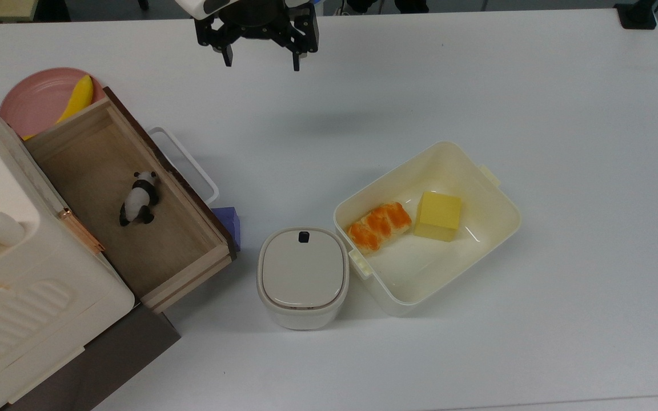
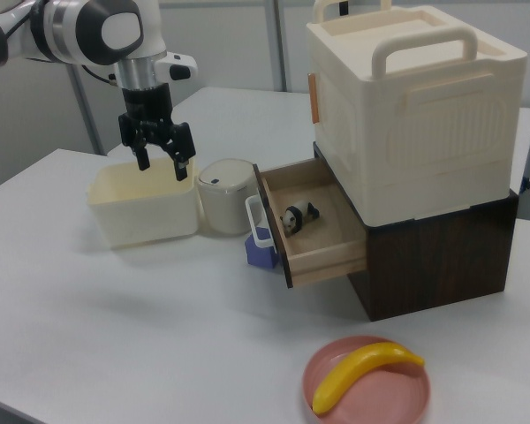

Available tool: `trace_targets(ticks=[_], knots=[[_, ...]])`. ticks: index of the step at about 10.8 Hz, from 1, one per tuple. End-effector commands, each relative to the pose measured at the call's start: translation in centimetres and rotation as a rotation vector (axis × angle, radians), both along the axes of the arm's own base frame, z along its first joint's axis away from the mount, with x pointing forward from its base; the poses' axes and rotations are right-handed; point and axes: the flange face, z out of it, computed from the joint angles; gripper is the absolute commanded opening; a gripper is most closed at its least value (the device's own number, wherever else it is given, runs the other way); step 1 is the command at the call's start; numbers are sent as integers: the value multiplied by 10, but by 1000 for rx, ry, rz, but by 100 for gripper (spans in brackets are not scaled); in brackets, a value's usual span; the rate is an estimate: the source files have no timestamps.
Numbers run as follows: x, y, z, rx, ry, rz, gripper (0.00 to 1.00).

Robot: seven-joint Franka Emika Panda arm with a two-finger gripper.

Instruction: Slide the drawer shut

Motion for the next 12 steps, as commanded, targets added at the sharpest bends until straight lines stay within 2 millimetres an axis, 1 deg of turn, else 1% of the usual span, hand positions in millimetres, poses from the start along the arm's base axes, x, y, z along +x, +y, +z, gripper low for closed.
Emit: trace_targets(ticks=[1,6,8,9,10,11,12], knots=[[-10,-2,3,-13,-15,-28,100],[-10,-1,3,-13,-15,-26,100],[-10,0,1,-11,-12,-19,96],[-10,0,0,-12,-10,-11,87],[-10,-1,0,-8,-10,-10,68],[-10,-1,0,-1,-10,-21,41],[-9,1,-2,0,-4,-31,23]])
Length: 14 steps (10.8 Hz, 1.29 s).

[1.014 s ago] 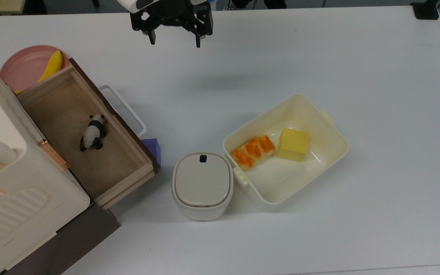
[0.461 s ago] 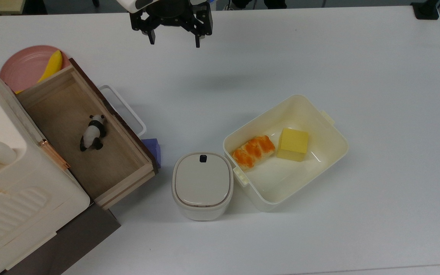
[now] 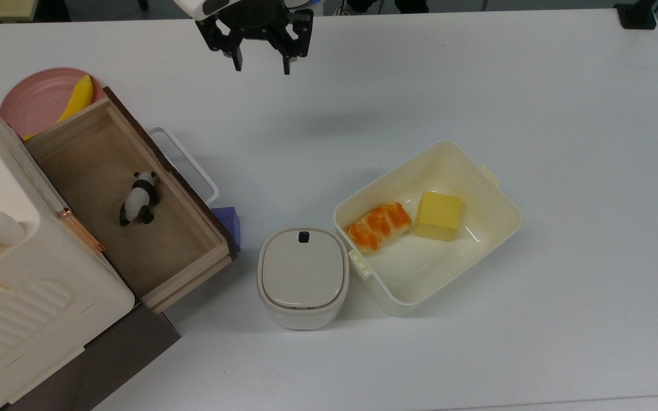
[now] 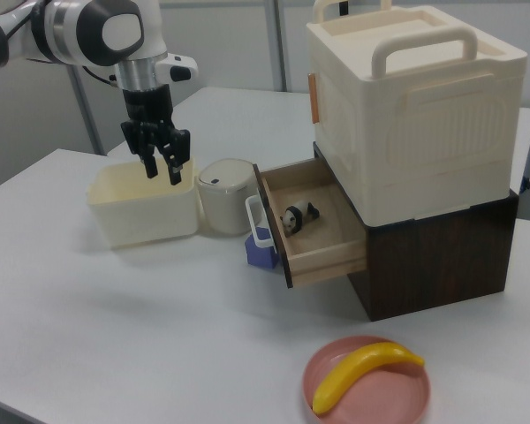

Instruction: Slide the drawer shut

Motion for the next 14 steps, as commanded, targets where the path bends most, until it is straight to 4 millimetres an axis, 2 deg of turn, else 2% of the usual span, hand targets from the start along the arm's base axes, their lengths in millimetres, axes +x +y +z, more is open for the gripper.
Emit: trace_targets(ticks=[1,2,3,5,7,10,12,13,14], knots=[[-7,5,-6,-4,1,-110,7],[-8,7,-26,-18,29,-274,0],[-7,10,-46,-33,40,-374,0],[2,2,-69,-40,-14,-592,0],[19,-14,-97,-41,-55,-712,0],[44,-69,-120,-38,-169,-824,0],[61,-89,-141,-92,-226,-819,0],[66,-102,-143,-90,-269,-832,0],[71,-120,-136,-91,-320,-853,0]])
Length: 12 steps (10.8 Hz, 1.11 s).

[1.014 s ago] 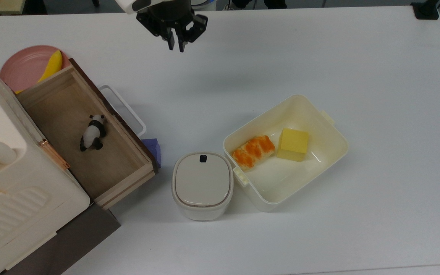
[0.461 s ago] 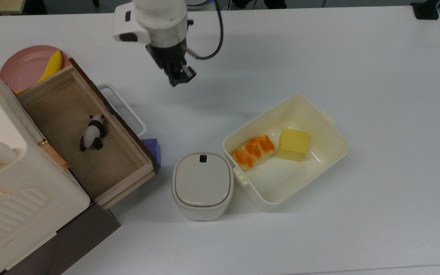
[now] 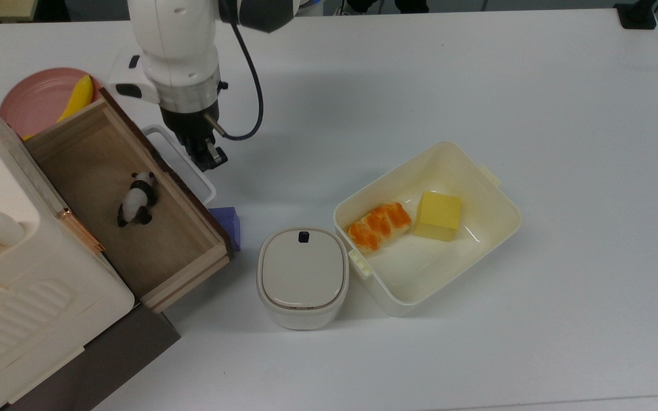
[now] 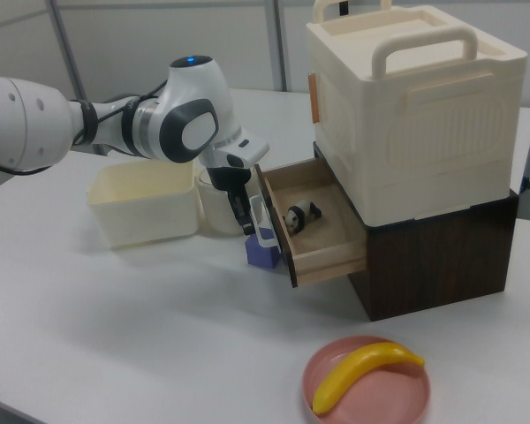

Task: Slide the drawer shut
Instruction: 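Move the gripper down to the front of the open drawer, then push the drawer front with the gripper into the cabinet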

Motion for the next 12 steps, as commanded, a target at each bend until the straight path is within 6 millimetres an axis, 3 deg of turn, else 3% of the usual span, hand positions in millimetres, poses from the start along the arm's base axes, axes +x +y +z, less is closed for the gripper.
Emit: trace_targets(ticks=[1,3,6,12], knots=[[19,-41,18,-74,-141,-59,0],[25,-64,36,-129,-224,-68,0],[31,-86,33,-191,-287,-65,0],[34,-74,30,-175,-294,-112,0]])
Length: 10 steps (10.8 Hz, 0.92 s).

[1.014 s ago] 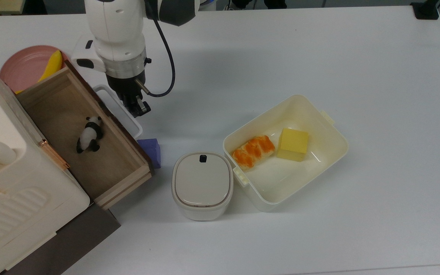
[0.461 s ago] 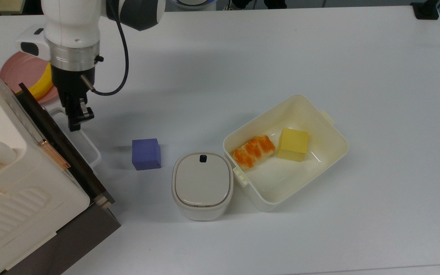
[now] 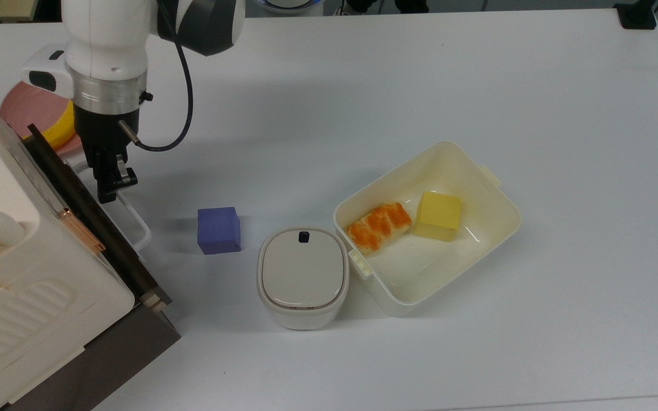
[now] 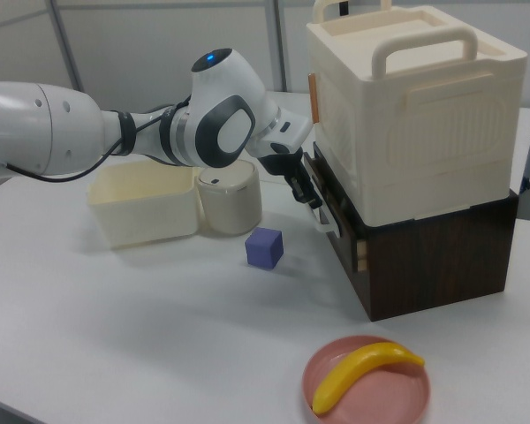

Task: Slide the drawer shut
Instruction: 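Push the drawer front with the gripper into the cabinet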

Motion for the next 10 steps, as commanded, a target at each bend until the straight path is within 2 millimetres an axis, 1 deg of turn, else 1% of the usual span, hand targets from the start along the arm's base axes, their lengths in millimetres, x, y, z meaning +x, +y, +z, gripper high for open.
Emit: trace_targets(ticks=[1,2,5,6,7,9,10], knots=[[4,4,0,-13,-32,-61,0],[5,1,5,-33,-42,-58,0],[10,-15,32,-105,-104,-46,0],[14,-22,33,-131,-169,-30,0],[14,-32,36,-150,-197,-34,0],[14,-33,38,-171,-194,-23,0],[12,-31,46,-169,-204,-18,0]])
